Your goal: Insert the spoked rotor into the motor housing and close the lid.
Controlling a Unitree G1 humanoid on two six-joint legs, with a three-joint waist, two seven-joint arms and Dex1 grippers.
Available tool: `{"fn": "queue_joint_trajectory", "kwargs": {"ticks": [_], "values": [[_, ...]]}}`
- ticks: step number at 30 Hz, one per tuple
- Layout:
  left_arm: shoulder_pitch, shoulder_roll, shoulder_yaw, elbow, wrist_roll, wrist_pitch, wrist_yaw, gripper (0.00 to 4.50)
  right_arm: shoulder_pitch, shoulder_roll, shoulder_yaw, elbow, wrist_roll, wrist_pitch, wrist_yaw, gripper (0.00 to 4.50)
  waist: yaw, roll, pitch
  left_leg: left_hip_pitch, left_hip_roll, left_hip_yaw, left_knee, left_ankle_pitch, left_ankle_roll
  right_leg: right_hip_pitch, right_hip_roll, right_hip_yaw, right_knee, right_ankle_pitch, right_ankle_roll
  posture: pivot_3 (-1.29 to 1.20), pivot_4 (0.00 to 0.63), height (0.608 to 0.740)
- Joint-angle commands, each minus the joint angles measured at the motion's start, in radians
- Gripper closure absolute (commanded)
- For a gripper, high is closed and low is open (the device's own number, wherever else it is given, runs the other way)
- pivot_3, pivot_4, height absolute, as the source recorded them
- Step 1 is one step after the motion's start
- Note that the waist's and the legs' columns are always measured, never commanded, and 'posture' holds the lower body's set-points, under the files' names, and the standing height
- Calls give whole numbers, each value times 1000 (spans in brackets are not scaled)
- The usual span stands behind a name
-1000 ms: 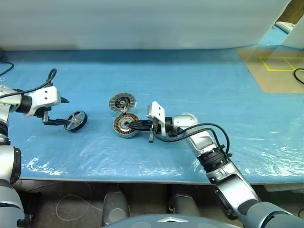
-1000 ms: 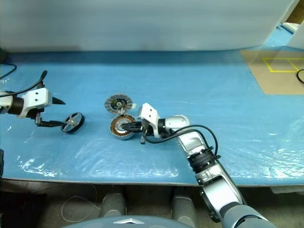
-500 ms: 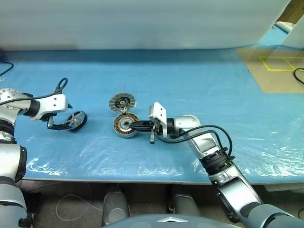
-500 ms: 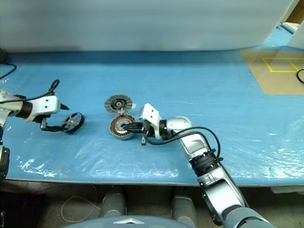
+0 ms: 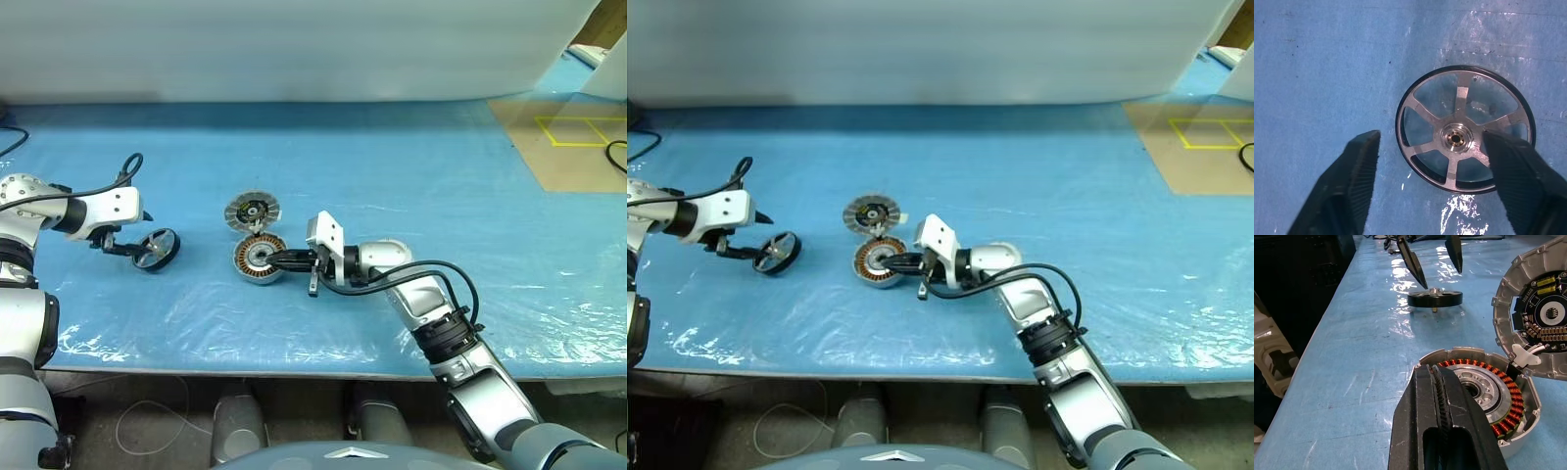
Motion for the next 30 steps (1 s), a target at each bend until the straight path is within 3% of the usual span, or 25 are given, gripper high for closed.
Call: {"fn": "queue_joint_trajectory", "kwargs": {"ticks": [1,30], "values": [[-29,12,9,-1,-6,19,-32,1580,5,10,-8,-54,24,-2,-8,4500,0,0,0,0,0,0,0,0,0,0,0,0,0,0,0,0,150,740],[-1,14,-24,9,46,11,-43,1580,55,44,-2,-103,26,20,-66,4500,1,0,0,0,0,0,0,0,-1,0,0,0,0,0,0,0,150,740]]}}
